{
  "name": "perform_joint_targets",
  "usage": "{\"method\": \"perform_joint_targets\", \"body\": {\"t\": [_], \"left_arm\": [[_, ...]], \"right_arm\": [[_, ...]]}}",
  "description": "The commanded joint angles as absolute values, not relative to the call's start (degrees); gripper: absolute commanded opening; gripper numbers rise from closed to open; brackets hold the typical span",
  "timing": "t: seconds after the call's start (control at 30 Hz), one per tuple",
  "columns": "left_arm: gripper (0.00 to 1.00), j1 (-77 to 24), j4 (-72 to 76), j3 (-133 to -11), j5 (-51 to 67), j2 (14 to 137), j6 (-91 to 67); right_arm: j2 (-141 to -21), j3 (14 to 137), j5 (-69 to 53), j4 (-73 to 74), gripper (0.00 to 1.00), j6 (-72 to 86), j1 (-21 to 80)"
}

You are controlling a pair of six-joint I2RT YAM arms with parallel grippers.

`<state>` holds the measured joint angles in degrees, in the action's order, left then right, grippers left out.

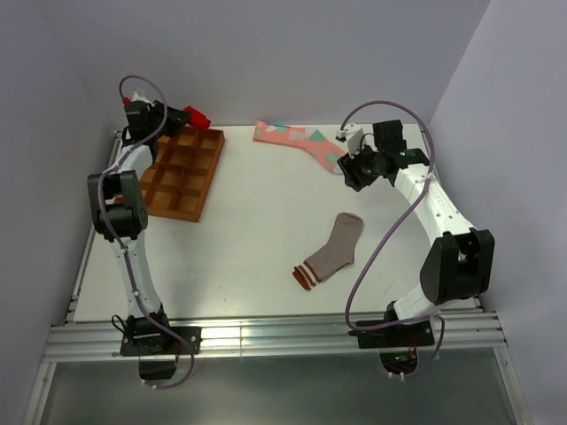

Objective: Roll the socks
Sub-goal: Place the sock in the storage box.

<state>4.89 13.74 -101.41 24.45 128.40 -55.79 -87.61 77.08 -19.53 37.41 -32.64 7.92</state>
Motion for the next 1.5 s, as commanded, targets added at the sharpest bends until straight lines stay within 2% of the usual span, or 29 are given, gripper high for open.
{"method": "perform_joint_targets", "body": {"t": [0.0,0.13,0.33,0.8,0.9,1.07,1.27,1.47], "left_arm": [[0.0,7.2,13.8,-107.39,28.04,133.66,-55.81],[0.0,9.23,15.38,-111.69,29.18,138.58,-57.83],[0.0,10.11,9.23,-118.74,26.28,143.7,-57.65],[0.0,10.9,0.18,-121.55,17.41,146.25,-59.59],[0.0,10.72,-6.75,-124.97,15.22,147.48,-58.98],[0.0,10.46,-10.28,-125.42,13.62,147.39,-58.62],[0.0,9.85,-17.48,-133.41,11.95,151.08,-57.39],[0.0,9.32,-22.4,-134.29,9.76,152.14,-57.22]], "right_arm": [[-88.06,78.66,-19.34,35.77,0.57,-33.13,7.3],[-87.63,78.22,-19.16,35.33,0.56,-33.57,7.29],[-87.98,77.78,-18.72,34.98,0.56,-33.75,7.21],[-88.94,76.99,-19.86,35.51,0.55,-33.92,7.21],[-89.03,76.73,-19.69,35.33,0.55,-34.01,7.21],[-89.03,76.64,-20.21,35.68,0.55,-34.01,7.21],[-89.21,77.08,-20.3,36.3,0.54,-34.1,7.21],[-89.65,77.26,-20.21,36.82,0.54,-34.1,7.21]]}}
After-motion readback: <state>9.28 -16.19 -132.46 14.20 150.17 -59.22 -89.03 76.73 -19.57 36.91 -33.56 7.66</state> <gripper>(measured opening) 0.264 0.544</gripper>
